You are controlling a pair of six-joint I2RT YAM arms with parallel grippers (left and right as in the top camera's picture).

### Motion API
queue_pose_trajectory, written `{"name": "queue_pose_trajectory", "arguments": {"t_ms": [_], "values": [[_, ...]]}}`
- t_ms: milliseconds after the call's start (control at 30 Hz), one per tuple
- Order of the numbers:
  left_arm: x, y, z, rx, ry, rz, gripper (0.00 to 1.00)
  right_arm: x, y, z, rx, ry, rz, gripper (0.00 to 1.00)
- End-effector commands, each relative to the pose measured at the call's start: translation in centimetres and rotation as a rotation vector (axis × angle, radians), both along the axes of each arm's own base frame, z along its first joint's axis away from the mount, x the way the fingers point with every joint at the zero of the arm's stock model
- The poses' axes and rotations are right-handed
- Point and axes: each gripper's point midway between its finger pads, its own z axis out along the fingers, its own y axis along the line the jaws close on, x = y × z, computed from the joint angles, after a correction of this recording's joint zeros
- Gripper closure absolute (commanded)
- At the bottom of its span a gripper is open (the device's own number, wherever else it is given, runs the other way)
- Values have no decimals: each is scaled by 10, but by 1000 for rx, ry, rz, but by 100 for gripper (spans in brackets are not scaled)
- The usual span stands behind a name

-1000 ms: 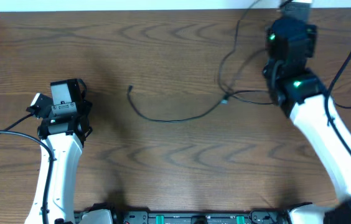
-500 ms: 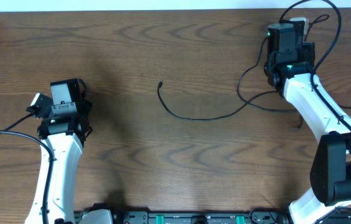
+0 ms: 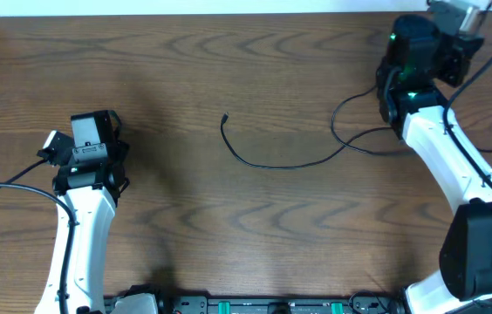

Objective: Untangle cables

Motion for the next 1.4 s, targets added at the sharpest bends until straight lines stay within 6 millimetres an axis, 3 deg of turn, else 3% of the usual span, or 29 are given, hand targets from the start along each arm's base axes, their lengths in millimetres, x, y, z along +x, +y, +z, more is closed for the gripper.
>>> {"name": "queue_pose_trajectory", "arguments": {"t_ms": [0, 200, 400, 567, 700, 833, 933, 1000, 1100, 1267, 1333, 1367], "values": [[-1, 2, 2, 4, -5, 11, 13, -23, -21, 35, -21, -83, -127, 99], [-1, 2, 2, 4, -5, 11, 13, -20, -21, 60, -55, -133, -97, 99], [-1, 2, 2, 4, -5, 11, 13, -22, -54, 55, -64, -106, -132, 99], [-1, 2, 2, 4, -5, 11, 13, -31, -91, 30, -27, -45, -188, 99], [-1, 2, 2, 4, -5, 11, 13, -26, -107, -12, 88, 9, -124, 99], [-1, 2, 2, 4, -5, 11, 13, -7, -96, -38, 213, 8, 15, 99], [-1, 2, 2, 4, -5, 11, 13, 17, -74, -48, 311, -21, 176, 99], [-1, 2, 2, 4, -5, 11, 13, 34, -56, -52, 426, -107, 281, 99], [-1, 2, 2, 4, -5, 11, 13, 45, -47, -50, 544, -240, 336, 99], [-1, 2, 2, 4, -5, 12, 13, 55, -56, -43, 595, -369, 350, 99], [-1, 2, 2, 4, -5, 11, 13, 55, -63, -51, 598, -357, 334, 99], [-1, 2, 2, 4, -5, 11, 13, 53, -72, -69, 607, -318, 297, 99]]}}
